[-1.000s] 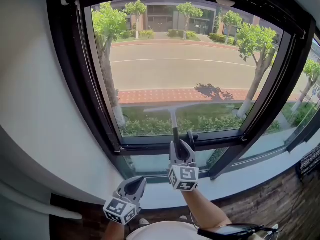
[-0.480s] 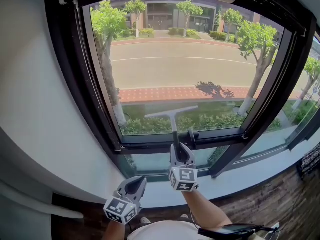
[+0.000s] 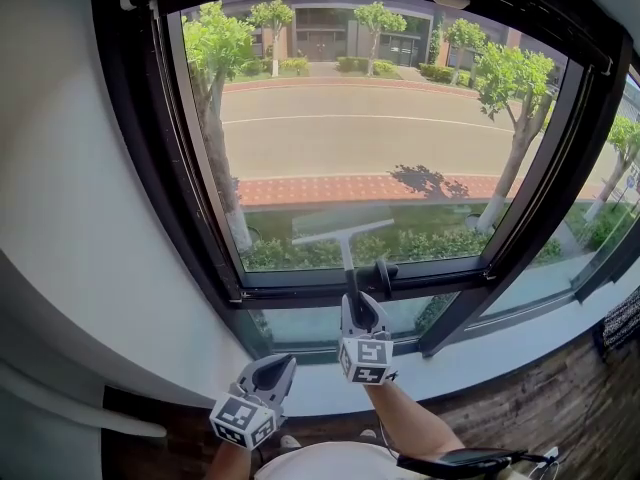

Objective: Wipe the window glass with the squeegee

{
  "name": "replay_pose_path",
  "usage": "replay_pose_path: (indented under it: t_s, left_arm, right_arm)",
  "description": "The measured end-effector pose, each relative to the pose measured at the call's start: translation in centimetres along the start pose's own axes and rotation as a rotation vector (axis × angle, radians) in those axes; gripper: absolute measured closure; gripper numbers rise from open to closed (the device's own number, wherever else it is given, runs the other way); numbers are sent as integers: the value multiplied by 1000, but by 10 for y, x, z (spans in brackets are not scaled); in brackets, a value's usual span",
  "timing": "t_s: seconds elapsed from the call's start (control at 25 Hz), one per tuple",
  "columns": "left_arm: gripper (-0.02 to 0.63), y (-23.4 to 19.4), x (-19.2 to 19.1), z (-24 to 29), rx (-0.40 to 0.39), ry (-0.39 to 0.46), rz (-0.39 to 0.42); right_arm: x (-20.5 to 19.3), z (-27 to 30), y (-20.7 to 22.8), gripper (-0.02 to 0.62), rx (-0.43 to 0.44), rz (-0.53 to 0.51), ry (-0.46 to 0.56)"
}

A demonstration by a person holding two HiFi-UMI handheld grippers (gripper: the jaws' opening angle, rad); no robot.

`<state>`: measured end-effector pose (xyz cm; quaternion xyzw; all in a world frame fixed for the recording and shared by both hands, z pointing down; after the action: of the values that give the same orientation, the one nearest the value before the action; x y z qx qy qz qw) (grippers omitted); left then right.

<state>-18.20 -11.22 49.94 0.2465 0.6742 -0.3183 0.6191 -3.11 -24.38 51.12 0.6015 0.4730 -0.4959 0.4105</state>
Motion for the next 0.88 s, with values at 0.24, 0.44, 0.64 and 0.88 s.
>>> replay_pose_path:
  t_s: [0.24, 0.44, 0.64, 0.88]
  left_arm:
    - [588, -3, 2, -2, 12, 2, 3]
    - [588, -4, 0, -3, 15, 0, 3]
    - [588, -5, -1, -3, 20, -7, 1]
    - [588, -4, -3, -2, 15, -14, 2]
  right_arm:
    - [-3, -1, 0, 495, -1, -11, -1]
    - [-10, -3, 1, 495, -3, -4, -14]
    - [-33, -8, 5, 495, -12, 8, -75]
    - [-55, -13, 10, 495, -20, 10, -120]
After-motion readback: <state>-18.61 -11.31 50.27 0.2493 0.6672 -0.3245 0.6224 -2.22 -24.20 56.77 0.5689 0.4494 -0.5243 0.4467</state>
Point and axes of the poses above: the fingertips, and each gripper's own axes: z forward along the fingers, y to its right, x out of its top, the point moved 2 cm from there along -z, backward along the fingers, and after that the axes turned 10 degrees about y, right-handed, at the moved point
